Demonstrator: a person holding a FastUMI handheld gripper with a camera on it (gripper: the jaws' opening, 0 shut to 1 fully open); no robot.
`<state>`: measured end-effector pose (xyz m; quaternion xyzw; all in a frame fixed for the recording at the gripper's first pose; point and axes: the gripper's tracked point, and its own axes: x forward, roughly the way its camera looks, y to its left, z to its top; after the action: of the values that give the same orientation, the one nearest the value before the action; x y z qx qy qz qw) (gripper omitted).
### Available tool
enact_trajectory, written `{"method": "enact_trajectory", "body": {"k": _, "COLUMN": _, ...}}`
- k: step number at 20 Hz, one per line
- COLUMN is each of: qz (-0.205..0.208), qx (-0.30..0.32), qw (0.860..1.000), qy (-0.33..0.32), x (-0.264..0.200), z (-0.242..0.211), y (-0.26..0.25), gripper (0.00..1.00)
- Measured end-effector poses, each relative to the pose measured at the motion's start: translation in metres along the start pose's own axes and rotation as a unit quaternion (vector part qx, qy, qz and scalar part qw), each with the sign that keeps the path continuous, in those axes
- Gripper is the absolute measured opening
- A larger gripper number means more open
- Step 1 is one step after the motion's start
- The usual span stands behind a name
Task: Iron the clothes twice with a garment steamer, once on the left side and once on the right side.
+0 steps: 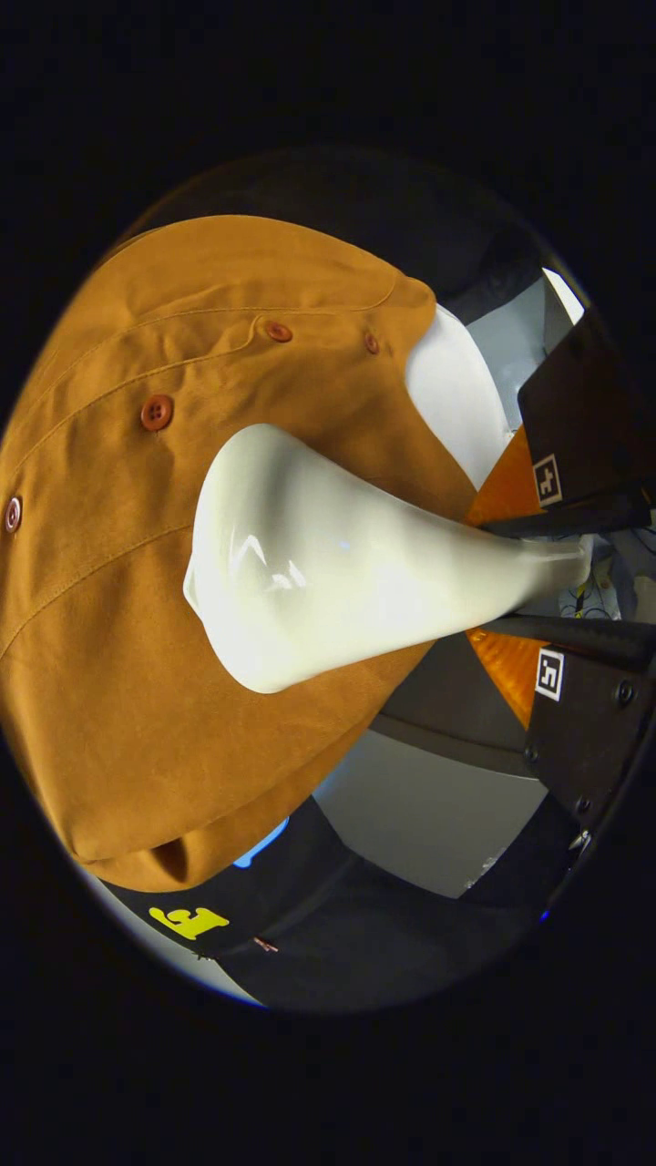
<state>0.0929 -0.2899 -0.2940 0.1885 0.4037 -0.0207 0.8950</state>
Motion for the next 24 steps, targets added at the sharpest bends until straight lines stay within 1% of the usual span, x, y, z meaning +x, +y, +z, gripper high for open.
{"method": "enact_trajectory", "body": {"k": 3, "qz": -0.006, "qx": 0.003, "qw": 1.0, "qy": -0.013, "x": -0.019, "z": 0.004, "y": -0.002, "gripper": 0.42}}
{"method": "enact_trajectory", "body": {"k": 6, "qz": -0.012, "qx": -0.011, "qw": 0.998, "qy": -0.056, "x": -0.055, "z": 0.024, "y": -0.004, "gripper": 0.42}}
{"method": "enact_trajectory", "body": {"k": 8, "qz": -0.017, "qx": -0.023, "qw": 0.995, "qy": -0.092, "x": -0.08, "z": 0.046, "y": -0.003, "gripper": 0.42}}
{"method": "enact_trajectory", "body": {"k": 11, "qz": -0.031, "qx": -0.047, "qw": 0.987, "qy": -0.151, "x": -0.121, "z": 0.093, "y": -0.024, "gripper": 0.42}}
{"method": "enact_trajectory", "body": {"k": 14, "qz": -0.047, "qx": -0.068, "qw": 0.978, "qy": -0.192, "x": -0.146, "z": 0.134, "y": -0.042, "gripper": 0.42}}
{"method": "enact_trajectory", "body": {"k": 16, "qz": -0.055, "qx": -0.07, "qw": 0.974, "qy": -0.21, "x": -0.154, "z": 0.158, "y": -0.058, "gripper": 0.41}}
{"method": "enact_trajectory", "body": {"k": 19, "qz": -0.055, "qx": -0.06, "qw": 0.971, "qy": -0.224, "x": -0.159, "z": 0.182, "y": -0.078, "gripper": 0.41}}
{"method": "enact_trajectory", "body": {"k": 24, "qz": -0.029, "qx": -0.071, "qw": 0.971, "qy": -0.226, "x": -0.147, "z": 0.202, "y": -0.09, "gripper": 0.41}}
